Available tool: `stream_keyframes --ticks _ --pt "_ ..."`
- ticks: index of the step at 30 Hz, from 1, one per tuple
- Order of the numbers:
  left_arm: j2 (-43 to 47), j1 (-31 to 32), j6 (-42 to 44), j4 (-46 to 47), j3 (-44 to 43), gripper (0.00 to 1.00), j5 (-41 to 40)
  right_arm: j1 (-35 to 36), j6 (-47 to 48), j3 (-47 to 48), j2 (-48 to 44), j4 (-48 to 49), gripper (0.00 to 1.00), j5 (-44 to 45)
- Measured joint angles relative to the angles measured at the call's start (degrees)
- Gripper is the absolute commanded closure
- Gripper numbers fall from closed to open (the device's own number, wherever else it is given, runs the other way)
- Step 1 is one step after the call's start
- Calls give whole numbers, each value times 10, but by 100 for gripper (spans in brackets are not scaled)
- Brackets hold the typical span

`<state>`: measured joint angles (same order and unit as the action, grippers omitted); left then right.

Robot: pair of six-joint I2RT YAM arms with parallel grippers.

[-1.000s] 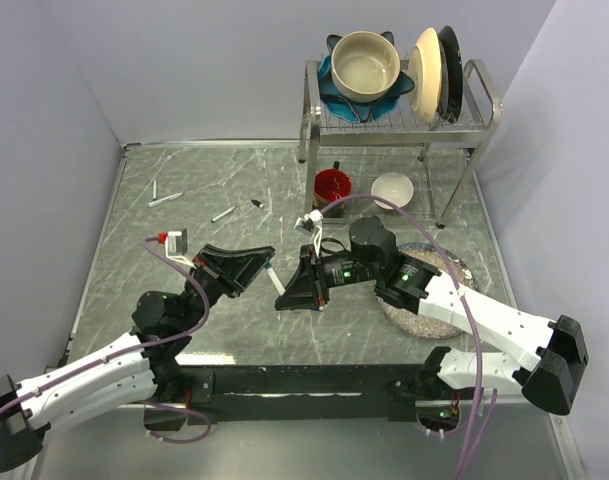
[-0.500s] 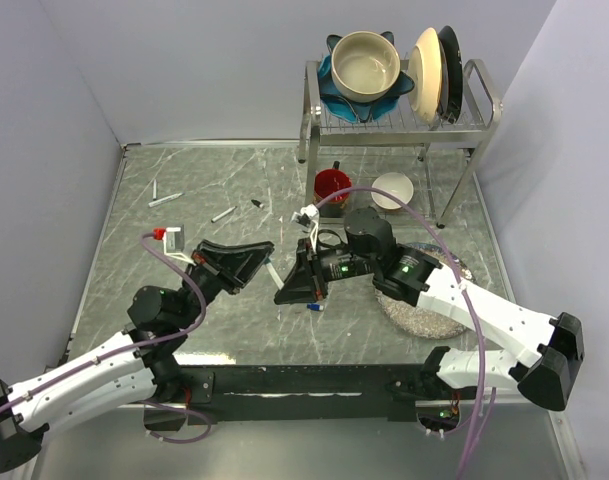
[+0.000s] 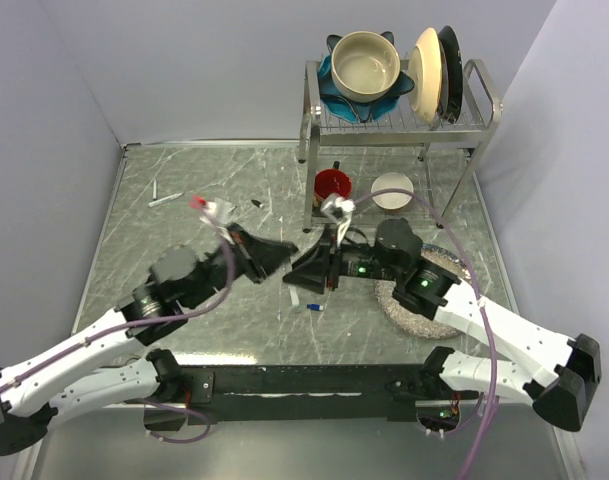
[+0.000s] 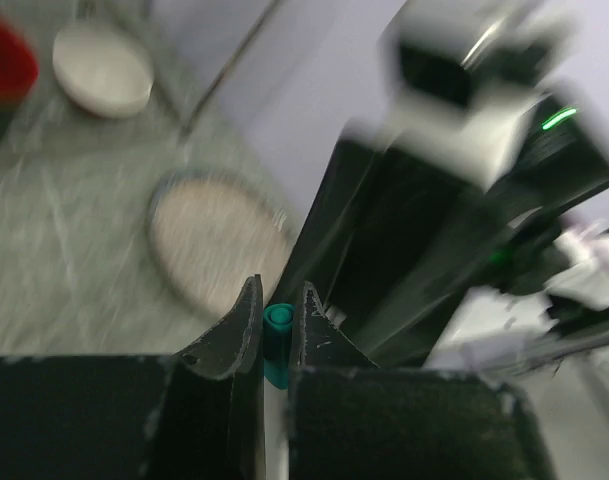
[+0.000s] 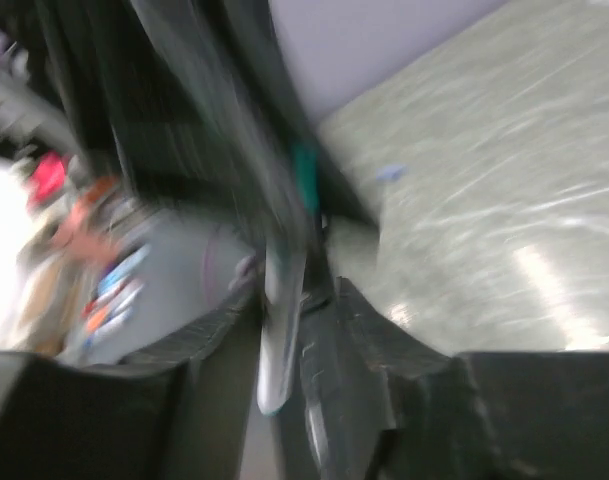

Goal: Insert the pens into the pen caps

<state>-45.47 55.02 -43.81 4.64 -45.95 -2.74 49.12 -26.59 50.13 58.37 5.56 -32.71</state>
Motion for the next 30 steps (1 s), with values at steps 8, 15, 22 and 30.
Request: stream_keyframes --ticks 8,15,22,30 --pt "-70 -147 7 -173 -8 99 59 -24 -12 -133 -141 18 13 100" --pt "-172 -226 16 -221 -22 99 22 -24 -24 -173 -231 -14 10 141" --pt "-339 -252 45 -256 -78 92 -17 -24 -25 -175 -252 -35 10 165" --pt "-443 -257 51 -248 -108 90 -34 -24 -25 -178 -251 -35 10 166"
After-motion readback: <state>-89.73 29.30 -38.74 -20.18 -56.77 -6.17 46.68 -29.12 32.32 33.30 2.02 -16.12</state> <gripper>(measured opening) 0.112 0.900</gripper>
